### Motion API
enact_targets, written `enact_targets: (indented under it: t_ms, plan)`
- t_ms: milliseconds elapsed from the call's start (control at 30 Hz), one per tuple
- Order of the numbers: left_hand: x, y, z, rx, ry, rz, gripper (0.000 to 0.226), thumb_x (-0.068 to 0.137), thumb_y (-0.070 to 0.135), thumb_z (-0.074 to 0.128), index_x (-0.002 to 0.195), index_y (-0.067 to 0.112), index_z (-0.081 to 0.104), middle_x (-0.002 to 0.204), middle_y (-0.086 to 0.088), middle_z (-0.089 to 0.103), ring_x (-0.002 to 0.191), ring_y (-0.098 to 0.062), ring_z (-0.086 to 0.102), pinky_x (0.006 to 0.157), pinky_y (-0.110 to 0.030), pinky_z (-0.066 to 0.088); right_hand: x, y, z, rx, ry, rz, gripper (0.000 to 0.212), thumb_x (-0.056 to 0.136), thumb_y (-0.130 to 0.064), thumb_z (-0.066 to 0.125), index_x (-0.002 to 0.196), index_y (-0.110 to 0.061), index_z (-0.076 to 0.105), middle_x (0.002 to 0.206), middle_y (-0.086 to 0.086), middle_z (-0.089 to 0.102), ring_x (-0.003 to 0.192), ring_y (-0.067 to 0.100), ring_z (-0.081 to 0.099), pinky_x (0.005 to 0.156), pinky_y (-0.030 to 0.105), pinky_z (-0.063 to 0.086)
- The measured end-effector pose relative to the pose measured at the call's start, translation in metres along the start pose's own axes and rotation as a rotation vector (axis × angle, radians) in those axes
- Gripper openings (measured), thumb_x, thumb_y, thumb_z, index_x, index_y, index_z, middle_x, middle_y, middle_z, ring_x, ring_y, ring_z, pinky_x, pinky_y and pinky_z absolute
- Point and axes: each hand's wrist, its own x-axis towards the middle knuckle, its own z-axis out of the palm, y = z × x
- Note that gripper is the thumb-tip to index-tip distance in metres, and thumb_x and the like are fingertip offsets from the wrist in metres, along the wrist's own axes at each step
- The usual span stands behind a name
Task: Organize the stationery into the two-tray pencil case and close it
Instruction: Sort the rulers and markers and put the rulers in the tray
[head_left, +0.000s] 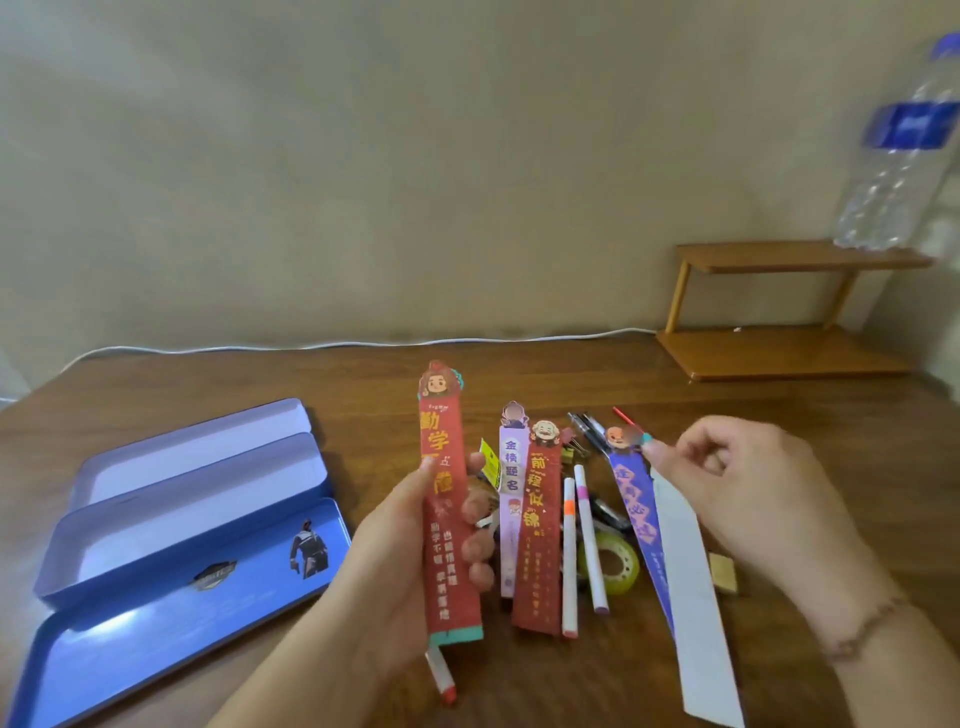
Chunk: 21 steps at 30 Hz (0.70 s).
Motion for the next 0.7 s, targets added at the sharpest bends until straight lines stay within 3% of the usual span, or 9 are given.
enact_targets:
  t_ms: [100,200,300,367,400,467,533,600,700]
  plan:
    - [0.001,0.004,-0.003,-0.065,-0.045,-0.024,0.038,0.091,0.029,0.041,0.109,0.005,0.065,0.065,-0.006,0.049,0.045,-0.013,0.042,0.040,-0.024,0.041,0.017,0.031,-0.004,-0.293,-0.306,0.252,0.058,0.077,-0.071,0.054,0.058,-0.017,0.059,0.056,-0.003,0.060,0.056,0.015,0.057,0.050,0.027,0.042]
    - [0.004,0.003,-0.004,-0.091,-0.028,-0.021,0.038,0.095,0.028,0.040,0.111,0.001,0.063,0.064,-0.006,0.048,0.045,-0.013,0.042,0.039,-0.024,0.041,0.021,0.037,0.004,-0.332,-0.563,0.335,0.058,0.069,-0.076,0.059,0.056,-0.019,0.056,0.053,-0.001,0.052,0.052,0.014,0.051,0.050,0.026,0.036]
    - [0.002,0.001,-0.003,-0.162,-0.065,-0.015,0.037,0.098,0.033,0.043,0.115,0.006,0.062,0.071,-0.007,0.053,0.055,-0.016,0.049,0.054,-0.032,0.050,0.019,0.031,0.008,-0.312,-0.611,0.356,0.056,0.064,-0.070,0.070,0.056,-0.018,0.054,0.045,-0.004,0.049,0.045,0.010,0.047,0.045,0.022,0.032]
    - [-0.001,-0.001,-0.004,-0.204,-0.145,-0.015,0.037,0.098,0.040,0.044,0.113,0.013,0.066,0.080,-0.008,0.057,0.069,-0.021,0.056,0.083,-0.051,0.052,0.018,0.028,0.007,-0.244,-0.604,0.374,0.054,0.066,-0.061,0.076,0.053,-0.016,0.049,0.040,-0.005,0.045,0.042,0.010,0.042,0.043,0.021,0.028]
    - [-0.002,-0.002,-0.005,-0.212,-0.178,-0.021,0.039,0.098,0.043,0.043,0.113,0.017,0.067,0.084,-0.008,0.058,0.076,-0.024,0.057,0.093,-0.062,0.045,0.017,0.027,0.006,-0.212,-0.596,0.373,0.053,0.068,-0.057,0.077,0.052,-0.016,0.047,0.041,-0.004,0.043,0.041,0.011,0.040,0.042,0.022,0.026]
    - [-0.004,-0.003,-0.007,-0.210,-0.224,-0.049,0.042,0.096,0.049,0.043,0.118,0.021,0.065,0.090,-0.009,0.057,0.085,-0.027,0.058,0.099,-0.073,0.034,0.017,0.026,0.004,-0.186,-0.574,0.355,0.052,0.072,-0.053,0.077,0.054,-0.015,0.046,0.050,0.001,0.043,0.047,0.013,0.039,0.045,0.024,0.026]
    - [-0.005,-0.004,-0.006,-0.206,-0.260,-0.082,0.045,0.095,0.052,0.042,0.125,0.026,0.062,0.094,-0.010,0.056,0.091,-0.028,0.057,0.096,-0.073,0.035,0.019,0.028,0.003,-0.138,-0.569,0.337,0.048,0.078,-0.051,0.072,0.061,-0.010,0.052,0.059,0.010,0.049,0.055,0.016,0.044,0.050,0.026,0.028]
    - [-0.007,-0.003,-0.003,-0.217,-0.298,-0.092,0.046,0.095,0.054,0.039,0.128,0.028,0.060,0.096,-0.010,0.055,0.093,-0.028,0.056,0.093,-0.068,0.038,0.020,0.031,-0.002,0.084,-0.581,0.358,0.044,0.088,-0.044,0.064,0.073,-0.003,0.062,0.065,0.018,0.059,0.057,0.015,0.052,0.054,0.027,0.033]
    - [-0.010,-0.003,0.003,-0.212,-0.305,-0.079,0.046,0.096,0.052,0.038,0.127,0.027,0.060,0.092,-0.010,0.056,0.082,-0.025,0.057,0.081,-0.054,0.047,0.023,0.030,-0.012,0.739,-0.549,0.438,0.032,0.095,-0.023,0.053,0.081,0.002,0.067,0.073,0.015,0.071,0.058,0.018,0.066,0.047,0.028,0.044]
